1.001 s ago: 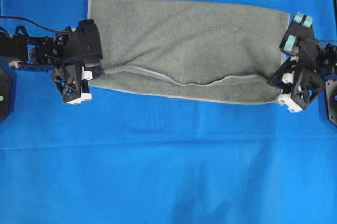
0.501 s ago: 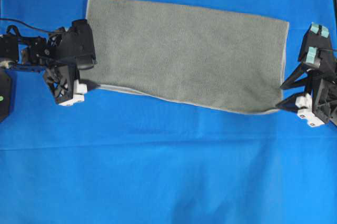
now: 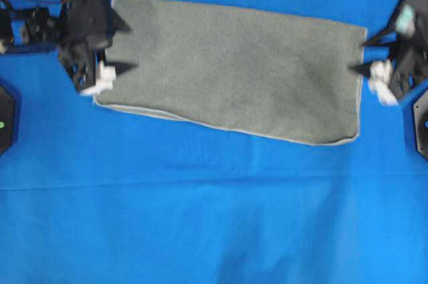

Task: Fold a large towel.
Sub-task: 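Move both grippers to the towel's far corners and grasp them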

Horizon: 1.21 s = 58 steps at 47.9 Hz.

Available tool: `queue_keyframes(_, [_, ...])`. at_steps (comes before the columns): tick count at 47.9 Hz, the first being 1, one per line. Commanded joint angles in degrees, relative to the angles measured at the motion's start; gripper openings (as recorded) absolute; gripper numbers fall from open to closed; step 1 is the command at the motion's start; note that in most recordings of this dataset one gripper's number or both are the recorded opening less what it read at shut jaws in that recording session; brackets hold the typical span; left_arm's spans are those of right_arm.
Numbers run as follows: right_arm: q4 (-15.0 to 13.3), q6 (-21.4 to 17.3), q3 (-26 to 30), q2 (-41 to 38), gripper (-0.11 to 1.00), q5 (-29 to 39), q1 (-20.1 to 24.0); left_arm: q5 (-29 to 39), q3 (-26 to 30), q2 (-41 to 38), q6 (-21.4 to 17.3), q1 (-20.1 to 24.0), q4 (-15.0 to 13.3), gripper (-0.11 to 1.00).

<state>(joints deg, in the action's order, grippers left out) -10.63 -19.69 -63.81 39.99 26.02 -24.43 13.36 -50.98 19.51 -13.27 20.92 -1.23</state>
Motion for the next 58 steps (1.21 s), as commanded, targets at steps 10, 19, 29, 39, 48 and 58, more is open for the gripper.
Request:
queue_keyframes(10, [-4.6,0.4,1.1,-16.5,0.65,-8.3,-9.1,-6.3,2.8,-10.7,-6.0,9.8,0.3,0.80])
queue_keyframes(19, [-6.6,0.4,2.5,-25.3,0.65,-11.1,-12.9,-9.8,4.7,-18.4,-12.6,12.8,0.2,0.80])
queue_keyframes(29, [-8.8,0.4,3.0,-26.6,0.65,-14.4,-15.9,-13.3,6.8,-21.6,-16.0,16.2,0.2,0.80])
queue_keyframes(39, [-9.5,0.4,3.5,-27.6,0.65,-16.0,-17.1,-13.9,7.5,-23.6,-19.4,17.7,0.2,0.80])
queue_keyframes(48, [-9.9,0.9,3.4,-31.0,0.58,-16.5,-17.5,-13.9,8.3,-26.7,-20.7,17.8,0.2,0.74])
queue_keyframes(58, [-10.5,2.0,3.9,-32.6,0.13,-16.3,-17.3,-11.1,10.4,-28.1,-21.2,17.9,0.2,0.31])
